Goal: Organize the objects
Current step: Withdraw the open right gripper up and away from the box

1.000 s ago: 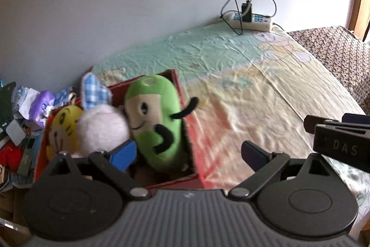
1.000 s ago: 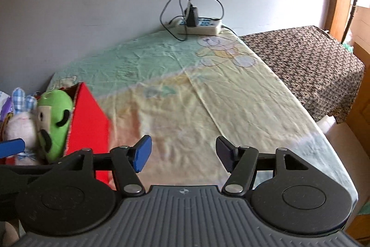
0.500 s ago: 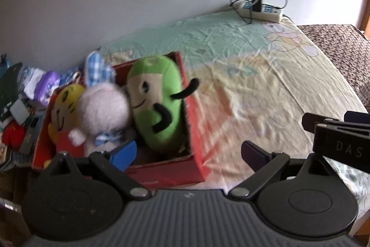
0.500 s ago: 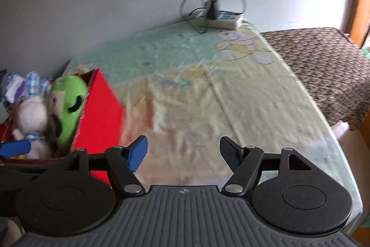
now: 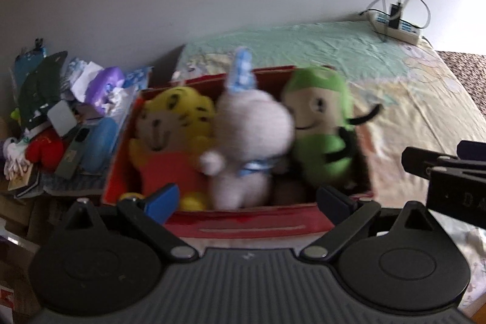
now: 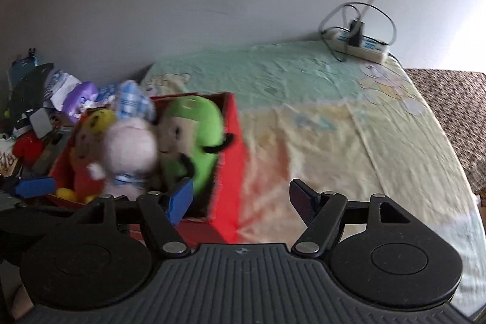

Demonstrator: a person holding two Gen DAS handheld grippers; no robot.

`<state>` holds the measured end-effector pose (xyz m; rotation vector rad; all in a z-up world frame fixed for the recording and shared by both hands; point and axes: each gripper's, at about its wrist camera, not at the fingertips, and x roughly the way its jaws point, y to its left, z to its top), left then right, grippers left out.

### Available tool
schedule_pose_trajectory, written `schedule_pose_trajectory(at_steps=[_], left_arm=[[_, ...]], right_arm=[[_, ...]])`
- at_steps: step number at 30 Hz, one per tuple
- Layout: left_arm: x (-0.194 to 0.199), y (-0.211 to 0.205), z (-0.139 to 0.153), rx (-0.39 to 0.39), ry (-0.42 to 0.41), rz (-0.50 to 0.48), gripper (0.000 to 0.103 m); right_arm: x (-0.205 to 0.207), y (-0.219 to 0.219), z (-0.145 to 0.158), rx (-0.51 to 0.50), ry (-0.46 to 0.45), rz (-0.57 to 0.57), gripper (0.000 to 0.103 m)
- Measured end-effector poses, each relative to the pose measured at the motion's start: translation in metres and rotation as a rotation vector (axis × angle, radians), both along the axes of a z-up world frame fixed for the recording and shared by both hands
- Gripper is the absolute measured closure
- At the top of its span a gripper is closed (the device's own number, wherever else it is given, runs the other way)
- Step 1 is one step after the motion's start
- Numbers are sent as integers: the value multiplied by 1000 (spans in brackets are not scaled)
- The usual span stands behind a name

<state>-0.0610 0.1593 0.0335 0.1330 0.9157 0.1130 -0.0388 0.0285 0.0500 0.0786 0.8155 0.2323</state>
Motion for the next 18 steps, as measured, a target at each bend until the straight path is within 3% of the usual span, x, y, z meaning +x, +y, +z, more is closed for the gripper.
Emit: schedule_pose_trajectory(at_steps=[18], left_arm=[[29,92,-15,-27,14,32,5]], right_arm=[[17,81,-4,-66,-9,-18,23]])
